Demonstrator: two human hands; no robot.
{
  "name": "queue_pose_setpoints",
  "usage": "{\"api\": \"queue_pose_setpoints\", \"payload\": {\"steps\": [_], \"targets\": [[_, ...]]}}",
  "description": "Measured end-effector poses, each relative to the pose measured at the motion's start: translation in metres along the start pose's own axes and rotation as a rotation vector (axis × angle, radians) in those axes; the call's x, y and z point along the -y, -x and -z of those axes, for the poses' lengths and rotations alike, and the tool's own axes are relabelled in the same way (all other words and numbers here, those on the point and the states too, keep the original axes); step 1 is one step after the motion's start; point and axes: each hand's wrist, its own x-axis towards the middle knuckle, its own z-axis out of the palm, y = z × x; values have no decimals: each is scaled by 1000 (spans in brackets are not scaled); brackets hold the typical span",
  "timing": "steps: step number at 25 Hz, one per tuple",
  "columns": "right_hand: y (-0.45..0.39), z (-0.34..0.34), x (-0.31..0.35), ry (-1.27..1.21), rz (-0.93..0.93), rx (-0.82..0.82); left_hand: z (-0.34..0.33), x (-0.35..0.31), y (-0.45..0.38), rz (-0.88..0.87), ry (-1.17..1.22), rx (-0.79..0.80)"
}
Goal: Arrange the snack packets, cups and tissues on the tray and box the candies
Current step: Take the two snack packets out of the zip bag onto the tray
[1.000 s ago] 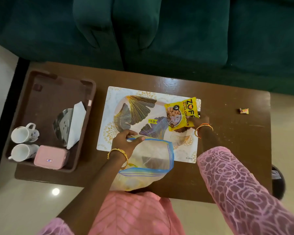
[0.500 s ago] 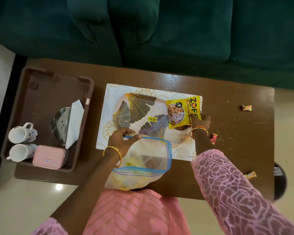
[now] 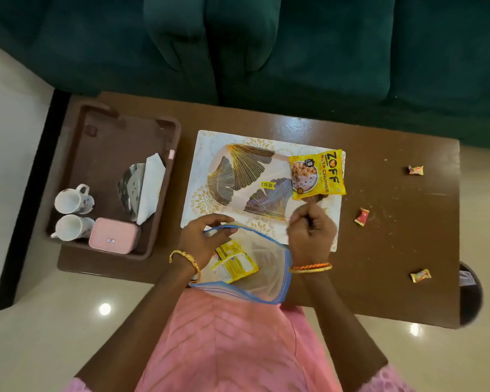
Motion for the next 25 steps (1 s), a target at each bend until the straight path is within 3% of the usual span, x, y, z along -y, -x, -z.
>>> {"api": "queue_pose_setpoints", "payload": {"steps": [3, 5, 8, 12, 15, 20, 23, 25], "targets": [[45, -18, 12, 189, -22, 618, 12, 16, 32, -44, -45, -14], [63, -32, 5, 554, 35, 998, 17, 32, 49, -46, -64, -48], [109, -70, -2, 945, 128, 1249, 33, 53, 70, -31, 16, -116], [143, -111, -49, 1207, 269, 1281, 36, 52, 71, 5, 73, -133], [155, -125, -78, 1328, 275, 1266, 41, 49, 77, -32, 106, -78], [171, -124, -96, 1249, 359, 1166, 63, 50, 93, -124, 176, -63], [173, -115, -93, 1151, 253, 1142, 74, 54, 101, -146, 189, -61], [171, -117, -87, 1126, 184, 1112, 76, 61, 104, -180, 69, -101]]}}
